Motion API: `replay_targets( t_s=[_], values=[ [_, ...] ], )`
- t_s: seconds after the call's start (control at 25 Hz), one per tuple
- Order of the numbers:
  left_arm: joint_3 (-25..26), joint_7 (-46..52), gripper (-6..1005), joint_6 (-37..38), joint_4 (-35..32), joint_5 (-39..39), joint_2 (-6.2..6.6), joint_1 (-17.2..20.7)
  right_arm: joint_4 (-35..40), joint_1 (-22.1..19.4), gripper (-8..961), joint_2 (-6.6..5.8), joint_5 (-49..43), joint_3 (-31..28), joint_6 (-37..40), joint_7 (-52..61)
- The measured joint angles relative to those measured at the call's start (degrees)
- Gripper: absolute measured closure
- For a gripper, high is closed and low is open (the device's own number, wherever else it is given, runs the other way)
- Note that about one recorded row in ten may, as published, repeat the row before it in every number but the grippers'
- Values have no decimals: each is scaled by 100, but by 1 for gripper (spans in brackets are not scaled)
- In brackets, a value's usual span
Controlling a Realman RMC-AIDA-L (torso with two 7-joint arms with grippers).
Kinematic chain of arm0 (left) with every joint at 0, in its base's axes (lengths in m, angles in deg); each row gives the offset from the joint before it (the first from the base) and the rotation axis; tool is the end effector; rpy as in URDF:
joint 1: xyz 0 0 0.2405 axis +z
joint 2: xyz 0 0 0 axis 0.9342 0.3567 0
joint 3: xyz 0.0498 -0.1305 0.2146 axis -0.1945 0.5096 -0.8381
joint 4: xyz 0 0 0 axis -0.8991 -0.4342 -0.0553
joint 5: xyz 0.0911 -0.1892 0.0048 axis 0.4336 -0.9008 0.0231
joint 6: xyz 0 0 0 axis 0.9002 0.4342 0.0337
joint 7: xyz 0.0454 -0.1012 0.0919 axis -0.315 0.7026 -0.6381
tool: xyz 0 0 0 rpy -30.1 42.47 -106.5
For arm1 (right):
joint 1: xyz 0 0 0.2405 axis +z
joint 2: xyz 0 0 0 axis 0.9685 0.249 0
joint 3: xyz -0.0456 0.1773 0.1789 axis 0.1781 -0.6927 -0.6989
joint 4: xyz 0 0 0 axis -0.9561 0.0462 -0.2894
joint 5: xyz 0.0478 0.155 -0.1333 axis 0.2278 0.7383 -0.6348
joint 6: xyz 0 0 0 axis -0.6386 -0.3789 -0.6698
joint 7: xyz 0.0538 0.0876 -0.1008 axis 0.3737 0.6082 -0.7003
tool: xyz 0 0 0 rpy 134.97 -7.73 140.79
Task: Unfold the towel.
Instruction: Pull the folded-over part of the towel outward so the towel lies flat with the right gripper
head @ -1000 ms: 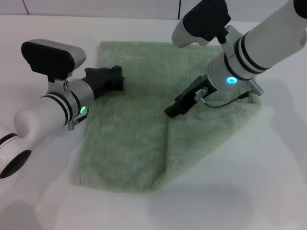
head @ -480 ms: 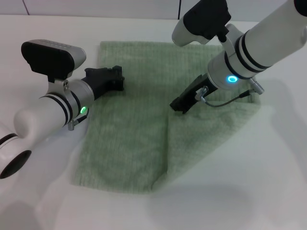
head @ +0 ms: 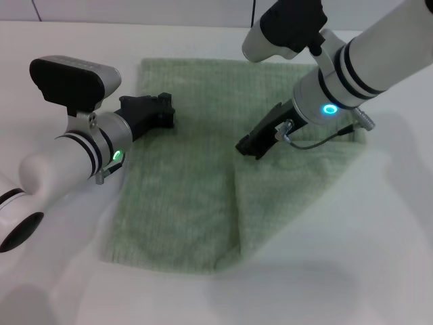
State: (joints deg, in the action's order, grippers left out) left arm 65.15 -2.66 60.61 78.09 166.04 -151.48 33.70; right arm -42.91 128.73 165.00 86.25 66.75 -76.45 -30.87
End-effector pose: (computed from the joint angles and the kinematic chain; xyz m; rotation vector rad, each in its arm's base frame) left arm -0.2727 0.3918 -0.0925 -2.0381 -0.8608 -0.3974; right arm 0.1312 0.3951 -0.0942 -2.7881 0.7204 -0.3431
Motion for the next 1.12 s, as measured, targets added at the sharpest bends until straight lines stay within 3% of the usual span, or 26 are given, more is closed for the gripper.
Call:
replay_targets(
  t_s=[0.24,0.76,1.12],
  values=[
    [23,0,993,-1,-2,0,3,46,947,-308,917,-20,-51,-14,-731,83],
    [45,0,992,6,11,-1,4,60,3778,-1223,910,-10,-850,89,-3079,376],
    [53,0,992,-17,78,0,10,73,4770,-1663,896,-2,-1701,608,-3772,981]
  ],
)
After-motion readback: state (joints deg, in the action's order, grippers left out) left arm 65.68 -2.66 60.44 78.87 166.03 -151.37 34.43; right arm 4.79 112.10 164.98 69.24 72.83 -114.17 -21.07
